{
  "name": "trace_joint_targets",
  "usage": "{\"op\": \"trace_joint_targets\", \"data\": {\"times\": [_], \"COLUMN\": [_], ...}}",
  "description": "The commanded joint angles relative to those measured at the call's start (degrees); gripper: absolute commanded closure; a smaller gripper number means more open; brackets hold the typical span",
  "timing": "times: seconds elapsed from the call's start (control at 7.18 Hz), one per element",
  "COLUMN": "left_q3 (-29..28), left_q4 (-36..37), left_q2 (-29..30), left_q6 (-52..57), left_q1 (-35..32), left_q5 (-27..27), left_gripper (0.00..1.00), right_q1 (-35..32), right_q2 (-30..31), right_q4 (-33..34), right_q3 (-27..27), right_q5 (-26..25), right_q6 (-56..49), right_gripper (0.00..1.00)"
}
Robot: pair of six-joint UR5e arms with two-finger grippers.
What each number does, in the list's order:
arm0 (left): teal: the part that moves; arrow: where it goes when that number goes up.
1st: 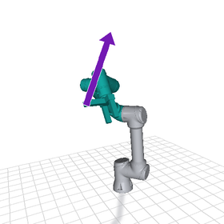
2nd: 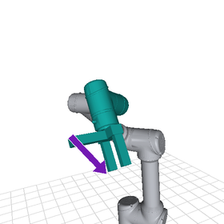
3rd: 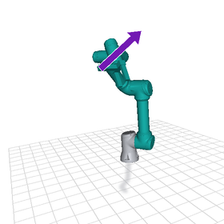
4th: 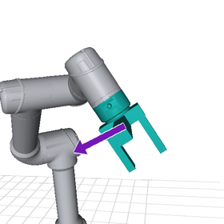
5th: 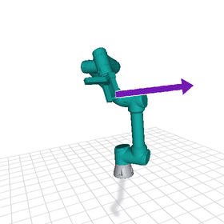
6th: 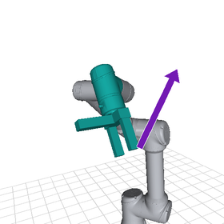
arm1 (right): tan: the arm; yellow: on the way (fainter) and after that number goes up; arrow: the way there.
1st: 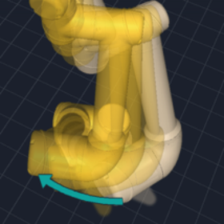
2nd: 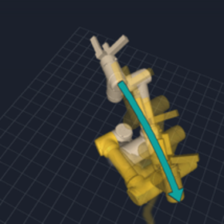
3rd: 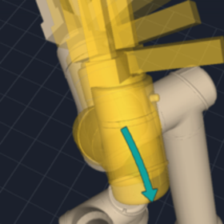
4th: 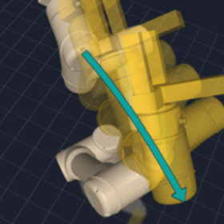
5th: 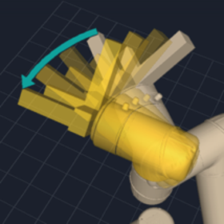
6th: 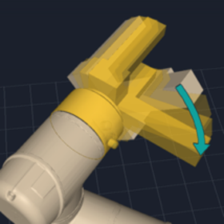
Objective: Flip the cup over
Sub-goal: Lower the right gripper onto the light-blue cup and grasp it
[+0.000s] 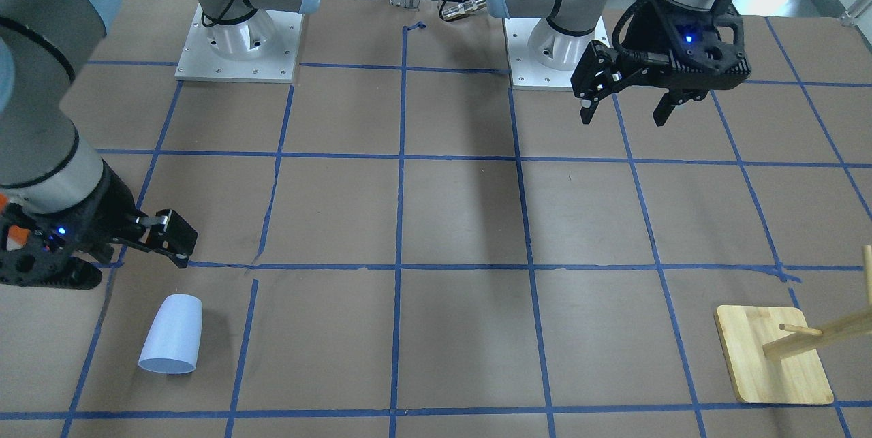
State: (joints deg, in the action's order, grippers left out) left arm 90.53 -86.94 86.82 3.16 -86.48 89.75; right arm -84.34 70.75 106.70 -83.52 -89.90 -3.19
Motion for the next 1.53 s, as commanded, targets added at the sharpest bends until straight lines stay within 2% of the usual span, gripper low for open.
{"op": "trace_joint_targets", "data": {"times": [0.0,0.56,0.97,1.25,1.39], "left_q3": [0.0,0.61,0.7,0.7,0.7], "left_q4": [-0.07,0.02,0.02,0.11,0.11], "left_q2": [-0.07,-0.16,-0.16,-0.16,-0.16], "left_q6": [0.0,0.09,0.0,0.0,0.09], "left_q1": [0.0,0.0,0.0,0.0,0.0], "left_q5": [0.07,0.07,0.07,0.07,0.07], "left_gripper": [0.0,0.0,0.0,0.0,0.0], "right_q1": [0.22,3.82,3.83,3.83,3.83], "right_q2": [-5.59,-13.16,-14.94,-14.59,-14.41], "right_q4": [20.38,25.57,26.27,26.27,26.27], "right_q3": [-10.04,-9.56,-9.2,-9.2,-9.2], "right_q5": [-0.02,0.07,0.51,1.47,1.57], "right_q6": [-1.03,-4.9,-4.64,-4.55,-4.55], "right_gripper": [0.0,0.0,0.0,0.2,0.26]}}
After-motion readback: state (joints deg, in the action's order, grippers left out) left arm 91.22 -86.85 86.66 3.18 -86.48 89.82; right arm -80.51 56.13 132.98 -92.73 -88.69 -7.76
